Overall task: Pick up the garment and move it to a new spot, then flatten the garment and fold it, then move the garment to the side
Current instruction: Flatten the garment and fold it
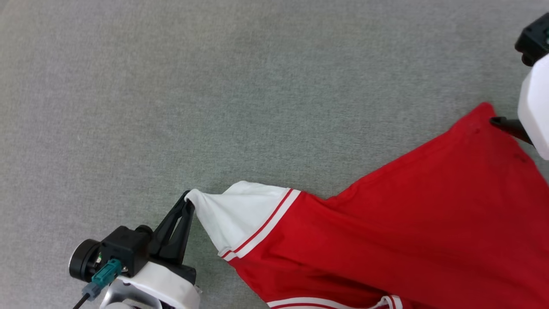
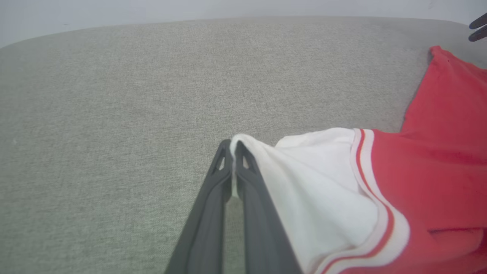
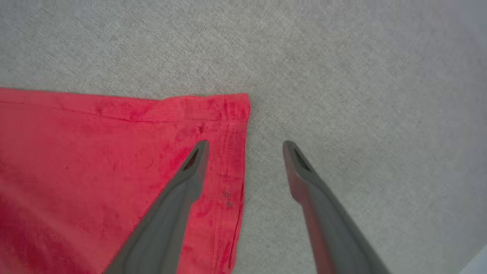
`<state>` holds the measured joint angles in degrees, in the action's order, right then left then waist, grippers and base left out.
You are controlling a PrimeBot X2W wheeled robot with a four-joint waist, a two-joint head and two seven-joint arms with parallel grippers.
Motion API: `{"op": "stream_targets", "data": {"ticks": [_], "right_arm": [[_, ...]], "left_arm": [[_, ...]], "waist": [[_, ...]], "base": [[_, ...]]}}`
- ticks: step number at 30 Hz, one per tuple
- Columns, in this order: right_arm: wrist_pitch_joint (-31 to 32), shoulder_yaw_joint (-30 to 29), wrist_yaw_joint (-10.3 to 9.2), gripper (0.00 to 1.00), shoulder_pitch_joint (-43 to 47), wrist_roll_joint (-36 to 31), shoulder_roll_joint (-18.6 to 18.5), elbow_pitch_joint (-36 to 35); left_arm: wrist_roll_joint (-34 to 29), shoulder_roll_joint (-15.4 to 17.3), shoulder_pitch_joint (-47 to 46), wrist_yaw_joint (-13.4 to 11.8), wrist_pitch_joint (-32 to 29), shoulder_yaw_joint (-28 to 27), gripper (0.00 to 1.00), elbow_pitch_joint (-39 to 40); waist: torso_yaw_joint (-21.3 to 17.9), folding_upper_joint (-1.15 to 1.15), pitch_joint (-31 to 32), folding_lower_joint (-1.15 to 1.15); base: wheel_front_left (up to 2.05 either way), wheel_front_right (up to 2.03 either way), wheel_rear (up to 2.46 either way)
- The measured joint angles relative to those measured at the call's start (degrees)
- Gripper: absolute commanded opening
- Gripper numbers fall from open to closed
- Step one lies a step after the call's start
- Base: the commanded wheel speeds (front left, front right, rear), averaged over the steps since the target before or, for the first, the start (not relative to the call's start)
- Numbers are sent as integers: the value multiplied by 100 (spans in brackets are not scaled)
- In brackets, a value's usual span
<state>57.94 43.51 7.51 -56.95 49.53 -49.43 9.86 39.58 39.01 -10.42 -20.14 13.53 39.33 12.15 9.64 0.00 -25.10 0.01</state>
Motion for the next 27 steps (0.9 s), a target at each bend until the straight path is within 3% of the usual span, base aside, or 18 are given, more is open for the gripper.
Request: {"op": "stream_targets", "data": {"ticks": [5, 9, 10, 11, 12, 20, 27], "right_arm": [[-222, 372, -1, 100, -130, -55, 276, 554], [-432, 667, -1, 100, -180, 25, 253, 709], [-485, 708, -1, 95, -183, 77, 241, 737], [-578, 747, -1, 22, -188, 115, 232, 768], [-689, 786, -1, 0, -188, 163, 232, 812], [-1719, 1098, -2, 0, -118, 441, 302, 957], [-2824, 1198, 0, 0, -131, 491, 246, 795]], "left_arm": [[-60, -112, -207, 75, 0, 55, 0, -74], [-90, -190, -308, 134, 1, 99, 0, -163], [-94, -201, -309, 146, 1, 105, 0, -192], [-94, -210, -310, 149, 1, 114, 0, -230], [-93, -218, -313, 152, 2, 118, 0, -259], [-59, -197, -298, 211, 34, 115, 0, -424], [-104, 14, -401, 302, -51, 82, 0, -442]], "waist": [[189, 0, -298, 0], [297, 0, -435, -1], [307, 0, -445, -1], [305, 0, -438, -1], [295, 0, -418, -1], [151, 0, 4, 0], [-92, 0, 585, 0]], "base": [[0, 0, 0], [0, 0, 0], [0, 0, 0], [0, 0, 0], [0, 0, 0], [0, 0, 0], [0, 0, 0]]}}
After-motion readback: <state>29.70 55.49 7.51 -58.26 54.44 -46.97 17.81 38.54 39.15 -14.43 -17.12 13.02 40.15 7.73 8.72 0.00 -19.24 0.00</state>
